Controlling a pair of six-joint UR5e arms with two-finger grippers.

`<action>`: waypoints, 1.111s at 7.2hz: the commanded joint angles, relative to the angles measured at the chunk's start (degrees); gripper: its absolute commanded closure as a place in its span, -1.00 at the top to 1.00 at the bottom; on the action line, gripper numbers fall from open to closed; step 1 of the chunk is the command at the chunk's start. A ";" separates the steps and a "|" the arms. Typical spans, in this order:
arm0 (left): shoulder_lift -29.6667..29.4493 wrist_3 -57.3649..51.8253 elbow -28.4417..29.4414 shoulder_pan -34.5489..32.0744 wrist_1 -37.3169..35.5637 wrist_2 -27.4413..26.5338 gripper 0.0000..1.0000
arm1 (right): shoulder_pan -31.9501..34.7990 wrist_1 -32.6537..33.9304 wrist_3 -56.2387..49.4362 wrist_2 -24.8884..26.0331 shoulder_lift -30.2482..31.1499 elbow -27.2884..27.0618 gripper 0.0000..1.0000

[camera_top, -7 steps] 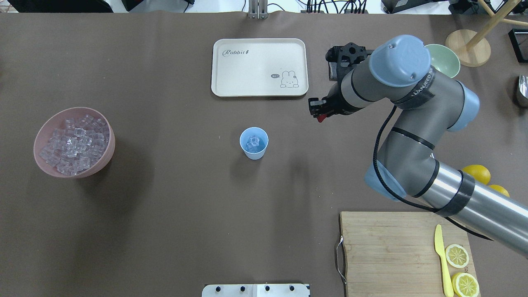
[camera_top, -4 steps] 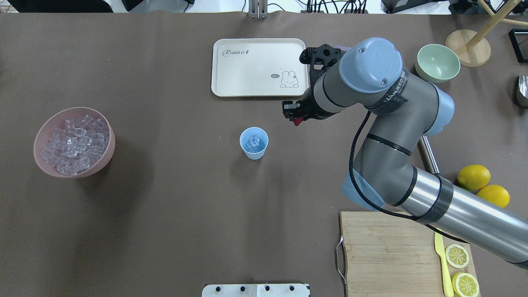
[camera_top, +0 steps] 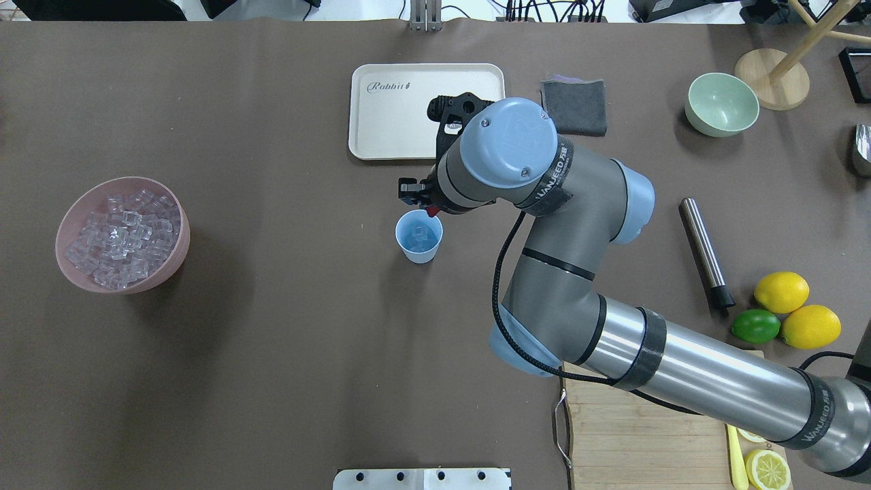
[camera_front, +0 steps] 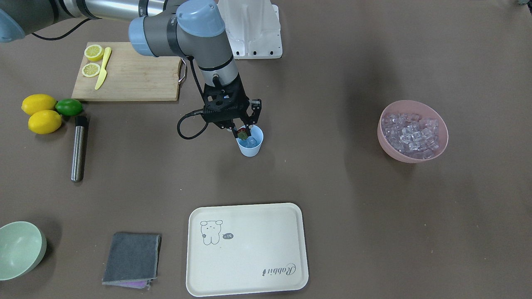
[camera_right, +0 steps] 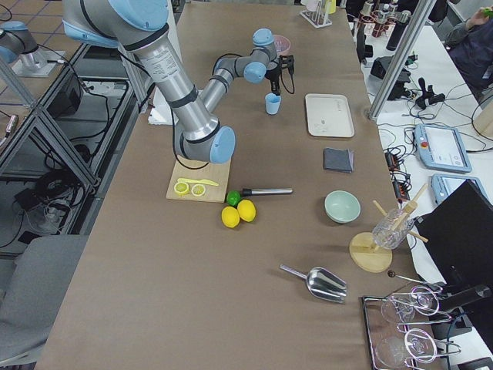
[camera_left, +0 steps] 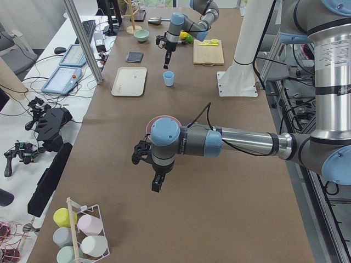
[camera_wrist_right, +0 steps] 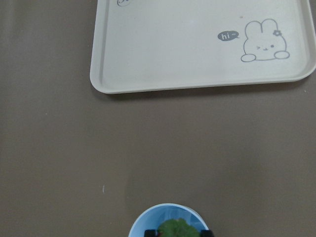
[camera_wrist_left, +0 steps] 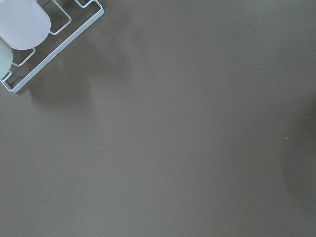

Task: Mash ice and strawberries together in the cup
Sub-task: 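Carry the strawberry with the right gripper over the light-blue cup, then lower the right gripper and release the strawberry into the cup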

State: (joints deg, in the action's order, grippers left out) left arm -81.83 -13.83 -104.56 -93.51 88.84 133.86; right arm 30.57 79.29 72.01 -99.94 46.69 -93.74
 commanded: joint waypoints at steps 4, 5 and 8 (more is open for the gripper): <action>2.37 0.03 -0.99 0.00 1.58 0.18 0.98 | -1.13 1.81 2.87 -0.25 -0.28 -0.47 0.98; 2.81 0.03 -0.91 0.00 2.29 -0.09 0.98 | -1.04 6.18 2.87 -1.47 -0.37 -2.31 0.98; 1.95 0.21 -0.73 0.17 -3.11 -0.09 0.98 | 1.93 11.04 2.70 -6.38 0.68 -3.46 1.00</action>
State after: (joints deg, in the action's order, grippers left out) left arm -79.22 -13.70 -105.18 -93.48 89.32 133.76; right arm 30.63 87.92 74.84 -104.04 46.84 -96.63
